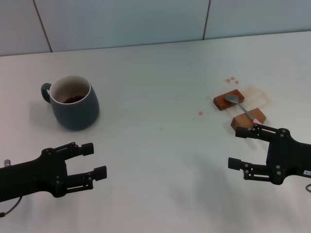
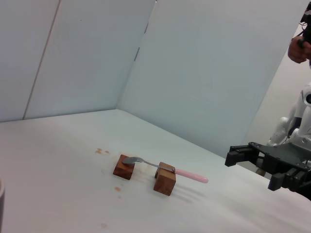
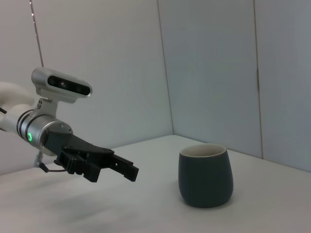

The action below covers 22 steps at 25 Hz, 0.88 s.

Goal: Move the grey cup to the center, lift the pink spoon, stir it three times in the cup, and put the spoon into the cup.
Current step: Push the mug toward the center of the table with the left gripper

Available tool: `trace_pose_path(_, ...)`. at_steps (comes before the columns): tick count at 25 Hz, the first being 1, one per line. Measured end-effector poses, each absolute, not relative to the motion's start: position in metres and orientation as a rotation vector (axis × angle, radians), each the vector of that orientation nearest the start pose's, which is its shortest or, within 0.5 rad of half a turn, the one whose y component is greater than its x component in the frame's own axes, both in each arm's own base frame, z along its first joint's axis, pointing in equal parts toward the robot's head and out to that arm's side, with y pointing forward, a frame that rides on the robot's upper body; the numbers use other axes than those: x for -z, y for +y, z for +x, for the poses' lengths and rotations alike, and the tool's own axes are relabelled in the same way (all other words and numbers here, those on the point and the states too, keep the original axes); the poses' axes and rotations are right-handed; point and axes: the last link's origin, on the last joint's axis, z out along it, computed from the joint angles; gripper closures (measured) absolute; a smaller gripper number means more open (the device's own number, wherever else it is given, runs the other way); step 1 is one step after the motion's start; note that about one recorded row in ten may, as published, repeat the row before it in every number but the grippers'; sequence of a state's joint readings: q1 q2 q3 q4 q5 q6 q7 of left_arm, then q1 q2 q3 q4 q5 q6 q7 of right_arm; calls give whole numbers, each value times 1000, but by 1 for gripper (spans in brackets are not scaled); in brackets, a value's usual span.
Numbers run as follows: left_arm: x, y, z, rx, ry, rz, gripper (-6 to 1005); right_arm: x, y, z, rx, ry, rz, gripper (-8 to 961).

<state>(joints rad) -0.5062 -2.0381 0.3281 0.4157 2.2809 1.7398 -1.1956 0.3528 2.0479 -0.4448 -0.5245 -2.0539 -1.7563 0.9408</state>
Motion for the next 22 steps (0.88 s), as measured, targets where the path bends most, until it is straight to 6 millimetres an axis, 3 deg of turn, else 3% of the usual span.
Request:
trace_pose_path(11, 11, 280, -296, 835, -739, -2767, 205, -15, 255, 318, -831, 392, -2607, 153)
trace_pose_path(22, 11, 282, -295, 835, -724, -2764, 720, -16, 258, 317, -830, 383, -2609, 152)
